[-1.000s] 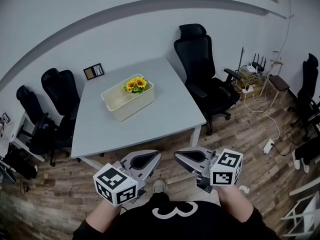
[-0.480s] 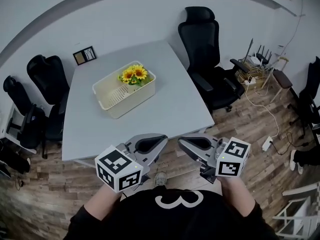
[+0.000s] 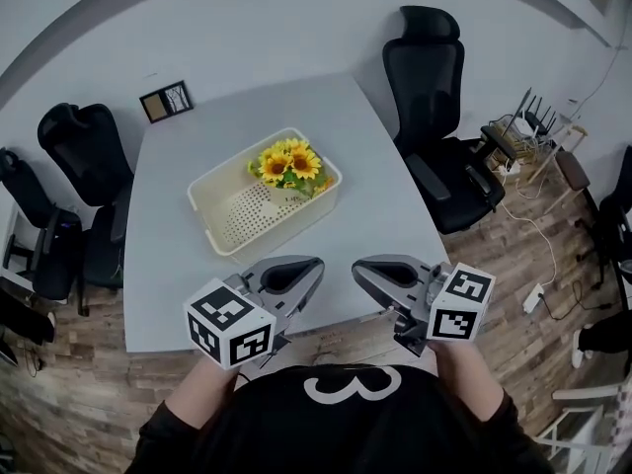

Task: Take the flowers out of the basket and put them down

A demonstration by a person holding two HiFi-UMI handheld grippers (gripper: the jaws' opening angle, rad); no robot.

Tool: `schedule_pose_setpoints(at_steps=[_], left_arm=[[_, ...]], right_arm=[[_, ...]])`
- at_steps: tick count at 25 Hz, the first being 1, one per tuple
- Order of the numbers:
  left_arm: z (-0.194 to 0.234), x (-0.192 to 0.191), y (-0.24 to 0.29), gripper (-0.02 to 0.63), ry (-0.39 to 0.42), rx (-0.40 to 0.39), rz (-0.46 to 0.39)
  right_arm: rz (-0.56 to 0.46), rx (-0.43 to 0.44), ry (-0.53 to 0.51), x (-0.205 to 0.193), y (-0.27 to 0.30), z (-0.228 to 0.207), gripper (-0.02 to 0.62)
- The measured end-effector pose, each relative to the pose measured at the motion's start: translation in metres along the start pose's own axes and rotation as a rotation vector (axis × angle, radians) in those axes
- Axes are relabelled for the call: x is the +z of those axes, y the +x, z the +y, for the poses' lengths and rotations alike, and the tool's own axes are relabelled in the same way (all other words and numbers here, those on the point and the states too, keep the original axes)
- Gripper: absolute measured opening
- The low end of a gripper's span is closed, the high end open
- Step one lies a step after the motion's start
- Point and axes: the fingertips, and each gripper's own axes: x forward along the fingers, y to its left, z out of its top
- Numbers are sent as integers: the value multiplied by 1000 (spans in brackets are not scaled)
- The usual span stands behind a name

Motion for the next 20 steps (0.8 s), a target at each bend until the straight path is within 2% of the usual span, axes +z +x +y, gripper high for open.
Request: schedule_pose_setpoints(at_steps=[5,9,12,20], left_arm=[[46,12,-6,12,-6,23,-22],[61,14,-1,12,-10,19,-38],[65,21,5,14,21,26,-64],[93,38,21,14,93,104,-35]], right_arm=[[16,-3,-27,16,30,-11,9],[25,-7,-34,20,38,-18,9],[36,-13,-19,19,36,-25,9],[17,38,-5,36,45,-55,9]])
